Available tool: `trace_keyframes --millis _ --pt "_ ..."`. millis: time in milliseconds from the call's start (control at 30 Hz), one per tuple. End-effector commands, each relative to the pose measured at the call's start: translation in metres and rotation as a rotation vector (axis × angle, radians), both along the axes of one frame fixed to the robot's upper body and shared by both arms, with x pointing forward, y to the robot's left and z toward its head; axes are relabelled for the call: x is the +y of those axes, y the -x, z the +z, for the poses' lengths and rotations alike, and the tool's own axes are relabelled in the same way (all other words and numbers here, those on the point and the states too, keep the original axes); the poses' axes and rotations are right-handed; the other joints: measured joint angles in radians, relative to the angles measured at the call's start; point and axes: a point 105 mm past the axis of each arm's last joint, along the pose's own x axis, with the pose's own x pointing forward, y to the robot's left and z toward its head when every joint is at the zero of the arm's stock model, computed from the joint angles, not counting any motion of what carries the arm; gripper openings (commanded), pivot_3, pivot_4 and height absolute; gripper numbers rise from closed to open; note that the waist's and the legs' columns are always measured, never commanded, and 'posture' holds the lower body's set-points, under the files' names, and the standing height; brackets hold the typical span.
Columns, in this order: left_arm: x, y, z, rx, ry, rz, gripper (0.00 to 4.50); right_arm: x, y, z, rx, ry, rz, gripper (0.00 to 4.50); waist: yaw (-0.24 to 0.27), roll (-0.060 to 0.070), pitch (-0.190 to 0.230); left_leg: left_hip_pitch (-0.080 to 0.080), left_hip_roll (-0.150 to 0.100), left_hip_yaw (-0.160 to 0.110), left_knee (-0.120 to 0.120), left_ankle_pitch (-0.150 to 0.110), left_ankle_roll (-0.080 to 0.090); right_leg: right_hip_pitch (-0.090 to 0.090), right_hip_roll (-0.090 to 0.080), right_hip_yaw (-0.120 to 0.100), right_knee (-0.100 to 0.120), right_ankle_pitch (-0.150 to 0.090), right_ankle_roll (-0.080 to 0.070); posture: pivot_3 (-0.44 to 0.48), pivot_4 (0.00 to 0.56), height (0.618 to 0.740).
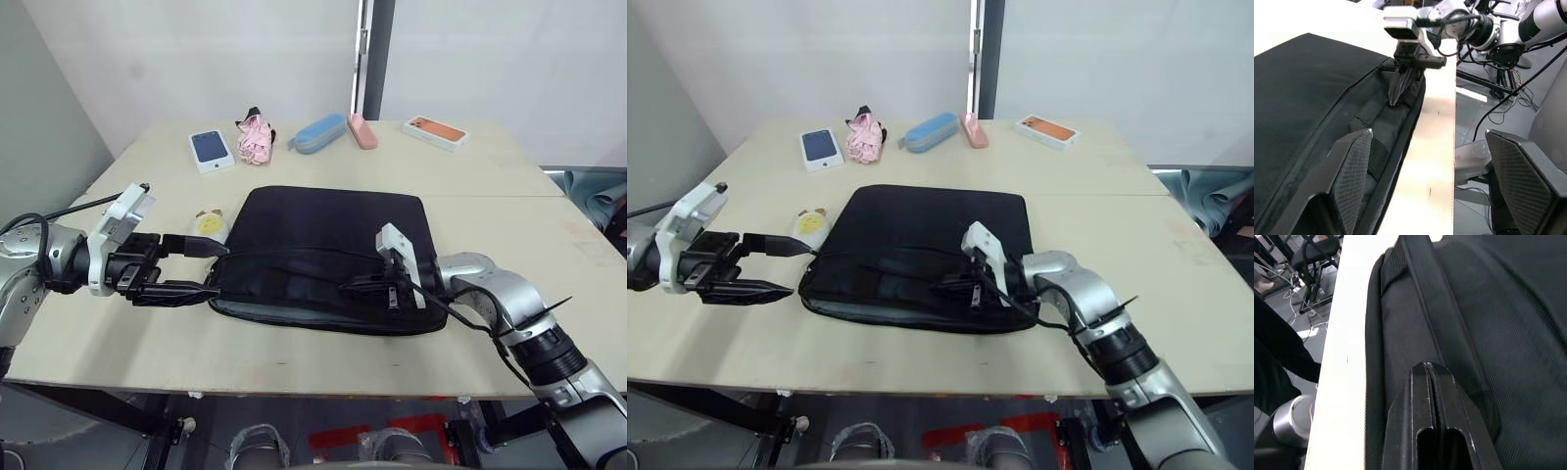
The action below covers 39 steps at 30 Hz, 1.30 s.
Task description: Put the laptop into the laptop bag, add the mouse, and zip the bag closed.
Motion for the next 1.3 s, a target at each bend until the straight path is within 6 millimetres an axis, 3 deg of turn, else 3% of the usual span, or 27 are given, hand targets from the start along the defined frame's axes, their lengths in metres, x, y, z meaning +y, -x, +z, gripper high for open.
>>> trace_keyframes --millis 33,233,633,867,1100,1300 --pt "0.001 0.003 0.011 -0.046 0.006 0.007 3.89 -0.004 -0.01 -0.003 -0.049 0.052 -0.02 0.07 0.001 0.0 0.0 0.0 0.0 0.0 0.0 0.0 0.0 0.0 0.0 0.0 0.0 0.0 0.0 0.0 0.15 0.74" --pt "0.017 0.001 0.001 -0.035 -0.054 0.081 3.89 -0.023 -0.019 -0.034 -0.031 0.189 -0.077 0.07 -0.002 -0.001 -0.001 0.001 0.0 0.0 0.001 0.0 0.0 0.001 0.0 0.0 0.0 0.0 0.0 0.0 0.15 0.74" --pt "0.053 -0.014 0.002 -0.022 0.001 0.281 3.89 -0.031 -0.023 -0.039 -0.004 0.185 -0.093 0.07 0.007 -0.002 -0.003 0.004 0.0 0.0 0.005 0.0 0.001 0.008 -0.002 -0.001 0.002 0.0 -0.001 0.0 0.15 0.74" --pt "0.114 -0.055 -0.016 0.024 0.072 0.706 3.89 -0.027 -0.02 -0.038 -0.009 0.185 -0.073 0.07 0.011 -0.003 -0.005 0.004 0.0 -0.002 0.005 0.0 0.001 0.008 -0.001 -0.001 0.002 0.0 -0.001 0.0 0.15 0.74" --pt "0.127 -0.108 -0.038 0.155 0.193 1.025 3.89 -0.025 -0.015 -0.035 -0.025 0.187 -0.058 0.07 0.017 -0.007 -0.008 0.003 0.0 -0.004 0.007 0.0 0.001 0.008 -0.002 -0.003 0.003 0.001 -0.001 0.0 0.15 0.74" --pt "0.1 -0.144 -0.071 0.353 0.227 1.076 3.89 -0.027 -0.015 -0.033 -0.043 0.198 -0.071 0.07 0.018 -0.008 -0.008 0.001 0.0 -0.005 0.006 0.0 0.001 0.008 -0.002 -0.004 0.001 0.001 -0.001 0.0 0.15 0.74"
